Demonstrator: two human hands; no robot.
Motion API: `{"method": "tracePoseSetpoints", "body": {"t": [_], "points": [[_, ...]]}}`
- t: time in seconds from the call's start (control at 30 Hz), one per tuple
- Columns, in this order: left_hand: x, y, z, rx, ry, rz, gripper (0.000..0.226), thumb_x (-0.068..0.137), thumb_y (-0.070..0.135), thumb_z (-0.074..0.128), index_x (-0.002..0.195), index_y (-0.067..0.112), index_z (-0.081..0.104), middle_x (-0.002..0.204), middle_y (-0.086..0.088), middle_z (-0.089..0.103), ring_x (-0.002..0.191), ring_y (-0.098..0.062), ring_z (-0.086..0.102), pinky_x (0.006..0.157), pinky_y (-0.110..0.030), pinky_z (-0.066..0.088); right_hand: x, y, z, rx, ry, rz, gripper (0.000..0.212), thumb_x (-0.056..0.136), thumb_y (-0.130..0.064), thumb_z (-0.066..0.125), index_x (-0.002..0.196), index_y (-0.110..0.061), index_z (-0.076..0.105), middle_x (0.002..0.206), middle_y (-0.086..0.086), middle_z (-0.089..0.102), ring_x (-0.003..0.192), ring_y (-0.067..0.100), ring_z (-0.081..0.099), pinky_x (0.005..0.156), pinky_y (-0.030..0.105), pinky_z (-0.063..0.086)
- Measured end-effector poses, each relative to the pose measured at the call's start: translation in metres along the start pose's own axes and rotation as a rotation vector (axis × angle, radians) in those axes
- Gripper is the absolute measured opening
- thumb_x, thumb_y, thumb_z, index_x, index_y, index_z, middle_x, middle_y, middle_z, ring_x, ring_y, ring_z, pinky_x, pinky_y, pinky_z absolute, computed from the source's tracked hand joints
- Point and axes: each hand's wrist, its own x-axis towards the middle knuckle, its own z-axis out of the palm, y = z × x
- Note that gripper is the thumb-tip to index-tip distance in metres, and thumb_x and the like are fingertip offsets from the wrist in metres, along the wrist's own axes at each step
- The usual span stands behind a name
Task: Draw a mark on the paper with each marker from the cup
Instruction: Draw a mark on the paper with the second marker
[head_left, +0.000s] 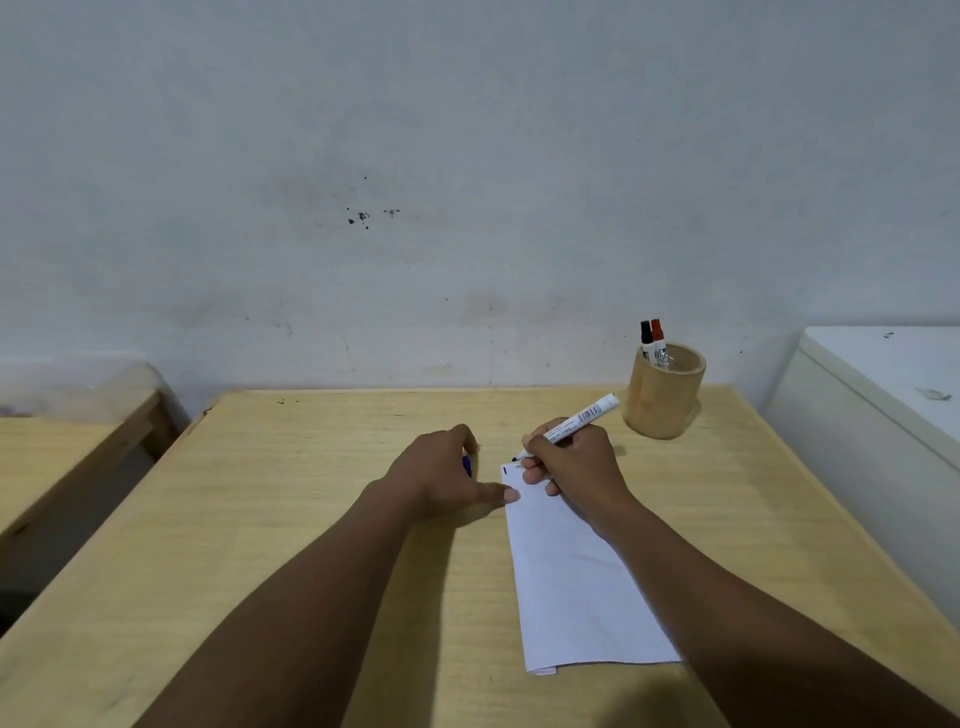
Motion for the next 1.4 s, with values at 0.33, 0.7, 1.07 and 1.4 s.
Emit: {"method": "tracePoseSetpoints", "body": {"t": [0.33, 0.7, 1.07, 1.4], "points": [[-0.001, 0.002, 0.001, -0.008, -0.013, -0.021, 0.089, 0.056, 0.074, 0.082, 0.121, 0.024, 0.05, 0.094, 0.006, 0.061, 0.092, -0.015, 0.059, 0.079, -0.036, 0.055, 0.001, 0.011, 0.003, -0.259, 0.037, -0.151, 0.01, 0.083, -0.027, 0.079, 0.083, -0.017, 0.075, 0.065, 0.002, 0.077, 0.063, 0.015, 0.075, 0.068, 0.038, 0.062], [-0.002, 0.006, 0.0, -0.007, -0.027, -0.049, 0.088, 0.056, 0.073, 0.083, 0.121, 0.025, 0.049, 0.096, 0.006, 0.059, 0.093, -0.016, 0.059, 0.078, -0.034, 0.054, 0.005, 0.012, 0.003, -0.314, 0.001, -0.148, 0.009, 0.082, -0.025, 0.077, 0.081, -0.016, 0.077, 0.066, 0.003, 0.077, 0.067, 0.02, 0.076, 0.069, 0.04, 0.064], [0.003, -0.012, -0.03, -0.198, -0.004, -0.001, 0.012, 0.084, 0.028, 0.079, 0.085, 0.017, 0.073, 0.072, 0.014, 0.066, 0.076, -0.009, 0.062, 0.063, -0.018, 0.043, 0.01, -0.034, -0.019, 0.388, 0.194, 0.132, 0.01, 0.091, -0.012, 0.073, 0.082, -0.009, 0.069, 0.062, 0.005, 0.062, 0.041, 0.007, 0.051, 0.038, 0.019, 0.034], [0.021, 0.063, -0.054, -1.139, 0.042, 0.023, 0.029, 0.093, 0.02, 0.072, 0.109, -0.004, 0.073, 0.088, -0.008, 0.074, 0.074, -0.02, 0.07, 0.069, -0.026, 0.055, 0.002, -0.098, -0.054, 0.61, 0.029, 0.161, 0.017, 0.095, -0.016, 0.056, 0.082, -0.008, 0.064, 0.071, 0.013, 0.068, 0.043, 0.015, 0.062, 0.044, 0.022, 0.039]]}}
